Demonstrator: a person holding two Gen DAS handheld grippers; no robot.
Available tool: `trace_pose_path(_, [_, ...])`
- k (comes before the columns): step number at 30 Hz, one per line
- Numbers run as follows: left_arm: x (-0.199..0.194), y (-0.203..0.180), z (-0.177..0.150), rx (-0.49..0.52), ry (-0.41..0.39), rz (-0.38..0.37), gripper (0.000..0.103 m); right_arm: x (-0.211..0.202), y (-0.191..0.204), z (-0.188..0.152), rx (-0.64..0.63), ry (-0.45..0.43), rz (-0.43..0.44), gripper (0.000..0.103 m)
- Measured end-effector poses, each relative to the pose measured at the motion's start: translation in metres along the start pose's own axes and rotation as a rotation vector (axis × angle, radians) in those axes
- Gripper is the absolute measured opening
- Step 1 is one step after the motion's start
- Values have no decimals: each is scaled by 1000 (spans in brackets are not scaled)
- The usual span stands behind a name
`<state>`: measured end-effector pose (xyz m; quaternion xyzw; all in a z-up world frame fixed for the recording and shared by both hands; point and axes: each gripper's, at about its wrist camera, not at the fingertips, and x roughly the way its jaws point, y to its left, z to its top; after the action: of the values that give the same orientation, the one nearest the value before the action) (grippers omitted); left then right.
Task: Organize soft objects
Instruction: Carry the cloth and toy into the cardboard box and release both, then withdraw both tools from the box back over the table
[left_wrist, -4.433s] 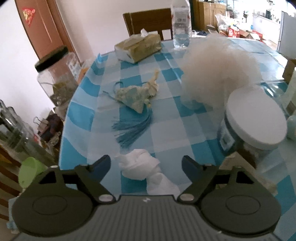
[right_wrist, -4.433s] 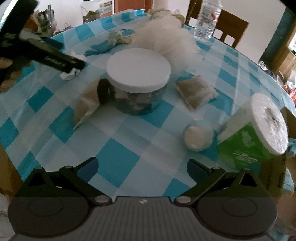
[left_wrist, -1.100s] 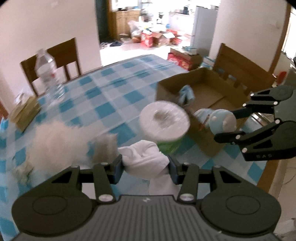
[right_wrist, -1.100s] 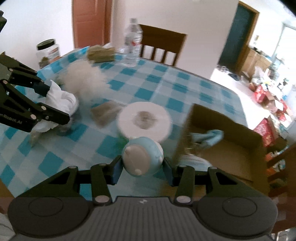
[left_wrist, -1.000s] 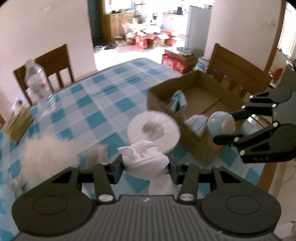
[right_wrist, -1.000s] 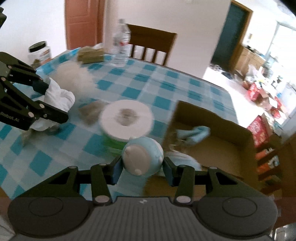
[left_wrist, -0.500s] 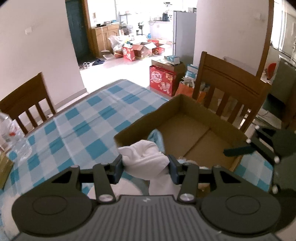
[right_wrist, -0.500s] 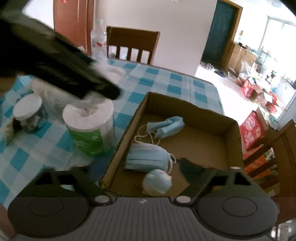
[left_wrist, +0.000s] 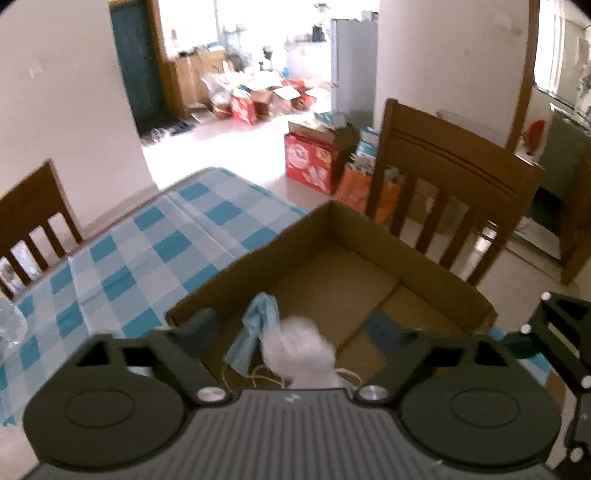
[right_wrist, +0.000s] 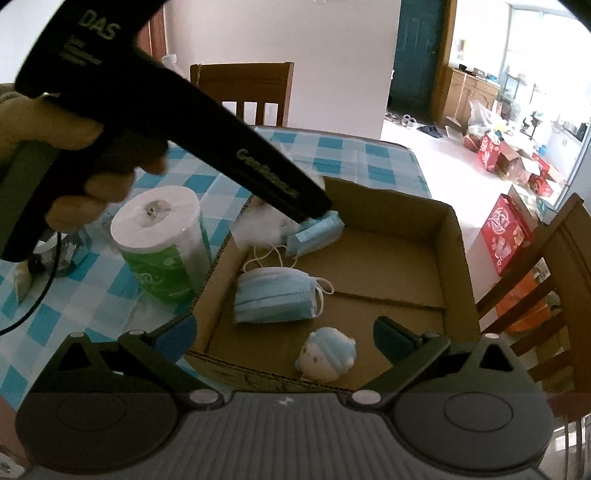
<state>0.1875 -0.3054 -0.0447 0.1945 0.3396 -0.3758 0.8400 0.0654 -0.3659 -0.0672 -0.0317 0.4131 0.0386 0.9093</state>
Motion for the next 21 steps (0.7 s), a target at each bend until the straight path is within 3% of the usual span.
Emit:
trace_pose_path(12, [-39, 9, -25, -79, -8, 69, 98, 1, 9, -4, -10, 17, -6, 103])
trace_pose_path(21, [-88, 25, -66, -111, -49, 139, 98, -2, 34, -2, -22, 28, -3, 103])
